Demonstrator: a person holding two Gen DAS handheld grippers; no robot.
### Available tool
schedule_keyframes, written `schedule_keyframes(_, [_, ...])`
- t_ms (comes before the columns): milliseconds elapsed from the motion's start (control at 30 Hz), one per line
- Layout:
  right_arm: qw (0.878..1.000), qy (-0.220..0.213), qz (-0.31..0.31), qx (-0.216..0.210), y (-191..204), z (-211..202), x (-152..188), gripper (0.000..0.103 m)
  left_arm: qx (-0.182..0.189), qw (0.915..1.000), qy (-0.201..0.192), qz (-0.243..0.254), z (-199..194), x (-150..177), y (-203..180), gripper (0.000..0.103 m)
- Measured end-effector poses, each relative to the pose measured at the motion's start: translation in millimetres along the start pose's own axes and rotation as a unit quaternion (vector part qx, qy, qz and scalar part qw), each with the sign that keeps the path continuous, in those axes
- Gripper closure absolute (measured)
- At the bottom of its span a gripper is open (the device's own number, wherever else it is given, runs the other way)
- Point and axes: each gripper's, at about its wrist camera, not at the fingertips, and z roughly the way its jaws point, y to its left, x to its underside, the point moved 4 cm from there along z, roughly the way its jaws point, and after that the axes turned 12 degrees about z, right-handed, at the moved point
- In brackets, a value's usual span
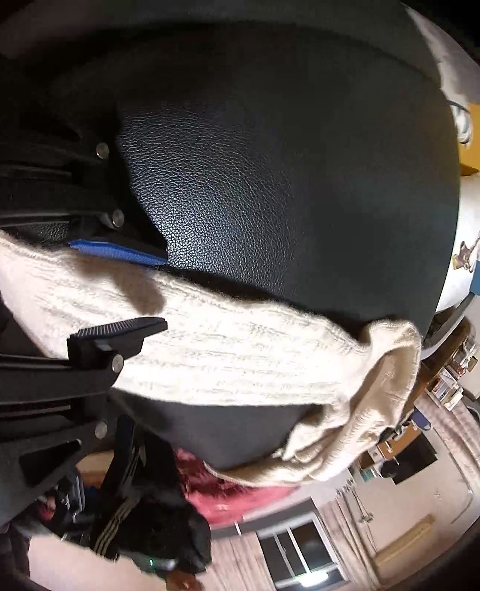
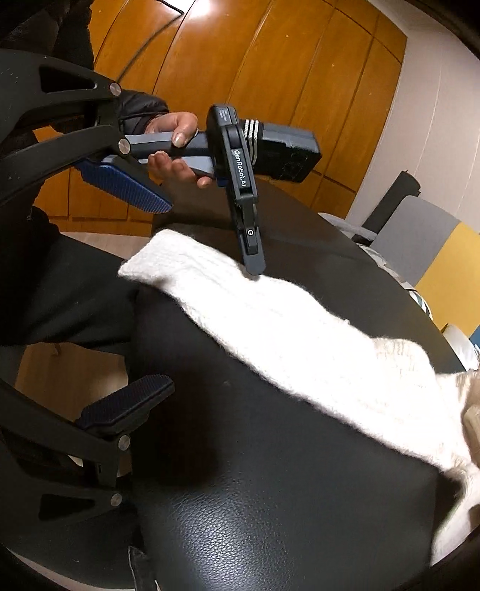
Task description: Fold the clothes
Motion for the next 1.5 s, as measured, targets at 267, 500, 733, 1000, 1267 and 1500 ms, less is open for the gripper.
schedule_keyframes(267, [0.985,-0.088,-0.11,0.103,20.0,-20.5,-10.3,0.014,-0.049,0.9962,-0.071,0.013,-13.0,12.1,-20.7,0.098])
schedule_keyframes(500, [0.942,-0.182,-0.195,0.202,33.0,-58.3,-64.9,0.014,-0.075,0.9945,-0.03,0.067,-7.7,18.3,-24.9,0.074])
schedule_keyframes(733, [0.93,-0.195,-0.212,0.23,38.1,-71.0,-154.9,0.014,-0.115,0.9853,-0.044,0.118,-2.6,22.1,-41.9,0.095])
schedule_keyframes(1000, [0.917,-0.084,-0.22,0.321,17.8,16.6,-264.4,0.014,-0.085,0.9925,-0.082,0.031,-18.7,27.2,-16.4,0.095])
schedule_keyframes(1267, [0.914,-0.077,-0.166,0.362,-10.8,48.2,-291.6,0.0,-0.037,0.998,-0.051,0.013,-8.5,15.5,-8.6,0.081])
schedule_keyframes(1500, [0.912,-0.08,-0.129,0.382,-25.3,60.7,-302.5,0.0,-0.001,0.9997,-0.024,-0.001,0.4,4.2,-3.3,0.093])
